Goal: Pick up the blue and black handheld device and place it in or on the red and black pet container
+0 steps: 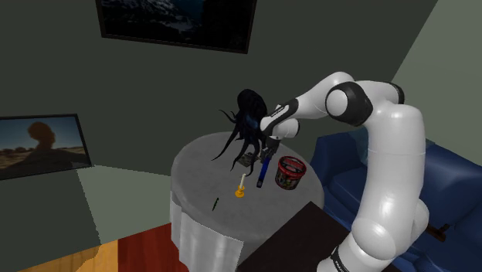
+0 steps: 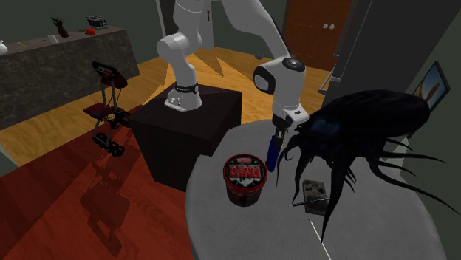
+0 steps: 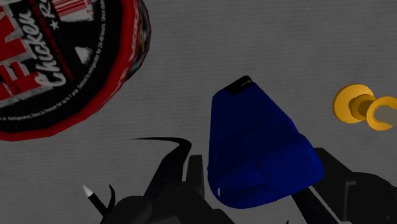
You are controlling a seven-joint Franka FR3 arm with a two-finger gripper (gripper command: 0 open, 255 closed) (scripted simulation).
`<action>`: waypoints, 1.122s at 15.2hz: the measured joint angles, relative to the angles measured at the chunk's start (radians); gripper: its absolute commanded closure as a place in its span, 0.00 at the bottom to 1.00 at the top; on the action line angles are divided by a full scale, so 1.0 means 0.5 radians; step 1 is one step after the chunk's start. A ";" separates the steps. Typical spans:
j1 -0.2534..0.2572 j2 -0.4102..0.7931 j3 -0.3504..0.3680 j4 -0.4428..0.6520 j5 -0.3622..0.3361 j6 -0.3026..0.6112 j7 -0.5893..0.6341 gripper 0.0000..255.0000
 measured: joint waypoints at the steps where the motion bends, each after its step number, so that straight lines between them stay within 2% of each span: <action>1: 0.001 0.008 0.001 0.006 0.001 0.027 0.002 1.00; 17: 0.042 -0.242 -0.058 0.000 -0.111 -0.333 0.098 1.00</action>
